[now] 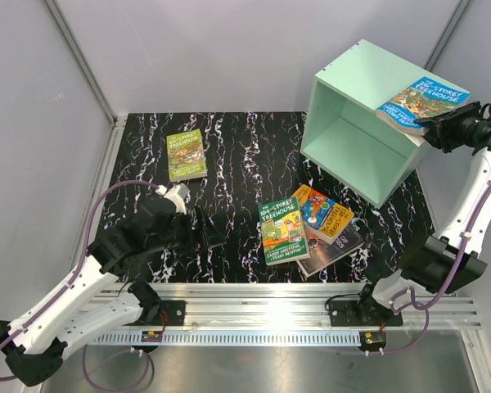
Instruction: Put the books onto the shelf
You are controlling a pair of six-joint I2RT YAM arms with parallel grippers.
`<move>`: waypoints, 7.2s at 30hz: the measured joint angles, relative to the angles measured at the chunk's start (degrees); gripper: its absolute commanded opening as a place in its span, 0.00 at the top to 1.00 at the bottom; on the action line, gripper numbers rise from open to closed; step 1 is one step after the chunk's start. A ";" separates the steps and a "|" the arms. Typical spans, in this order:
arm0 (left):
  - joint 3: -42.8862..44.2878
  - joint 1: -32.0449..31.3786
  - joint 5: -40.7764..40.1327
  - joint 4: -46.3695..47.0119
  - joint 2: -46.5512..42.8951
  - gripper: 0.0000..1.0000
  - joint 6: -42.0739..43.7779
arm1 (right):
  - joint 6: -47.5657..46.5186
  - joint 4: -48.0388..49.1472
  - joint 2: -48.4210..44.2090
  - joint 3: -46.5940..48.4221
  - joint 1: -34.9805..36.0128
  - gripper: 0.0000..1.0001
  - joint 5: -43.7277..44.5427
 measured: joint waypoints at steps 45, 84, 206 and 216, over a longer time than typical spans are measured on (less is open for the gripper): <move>4.37 0.79 2.60 5.11 16.09 0.15 7.80 | -6.95 6.75 3.02 3.98 0.09 0.00 5.40; 0.90 0.83 15.30 26.95 51.36 0.14 10.69 | -5.90 -6.14 -55.49 -73.35 10.01 0.00 -1.88; 4.44 4.31 6.91 11.91 26.27 0.16 8.61 | -1.40 -5.33 24.76 34.36 -7.91 0.43 -8.33; 5.79 4.31 7.15 12.04 27.91 0.16 9.25 | 1.03 -2.40 28.09 38.29 -7.13 0.00 -8.59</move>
